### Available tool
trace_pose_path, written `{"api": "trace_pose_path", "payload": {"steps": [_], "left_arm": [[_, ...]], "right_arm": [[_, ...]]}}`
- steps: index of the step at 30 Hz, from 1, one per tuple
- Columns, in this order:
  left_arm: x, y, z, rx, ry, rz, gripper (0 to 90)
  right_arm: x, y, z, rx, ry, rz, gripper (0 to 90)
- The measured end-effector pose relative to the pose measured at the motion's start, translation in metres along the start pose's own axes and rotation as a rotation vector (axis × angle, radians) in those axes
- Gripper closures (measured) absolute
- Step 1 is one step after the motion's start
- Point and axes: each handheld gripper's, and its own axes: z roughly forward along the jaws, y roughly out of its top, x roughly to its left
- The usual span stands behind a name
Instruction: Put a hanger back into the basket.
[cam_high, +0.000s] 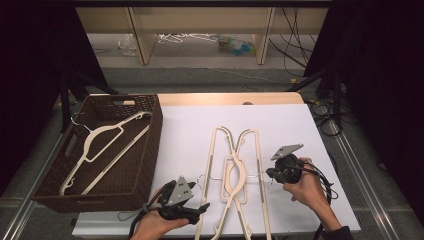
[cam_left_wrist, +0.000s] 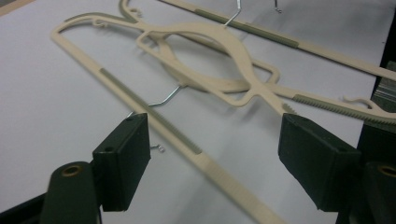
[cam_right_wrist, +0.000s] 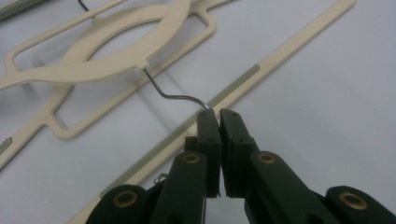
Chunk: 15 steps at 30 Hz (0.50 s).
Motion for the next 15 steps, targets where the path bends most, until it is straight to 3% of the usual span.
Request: {"api": "trace_pose_path", "payload": {"steps": [2,5,11,15], "left_arm": [[-0.003,0.003,0.004,0.014,-0.008,0.014,27.1],[-0.005,0.003,0.007,0.019,-0.019,0.022,27.4],[0.002,0.0,0.0,0.003,-0.003,-0.007,27.1],[0.003,-0.001,-0.002,0.013,-0.001,-0.004,26.9]], "right_arm": [[-0.003,0.0,0.001,-0.018,0.015,-0.035,88.2],[-0.004,0.001,0.002,-0.017,0.005,-0.039,88.1],[-0.018,-0.003,0.009,0.034,-0.006,-0.028,88.1],[-0.03,-0.007,0.019,0.061,-0.011,-0.012,88.1]]}}
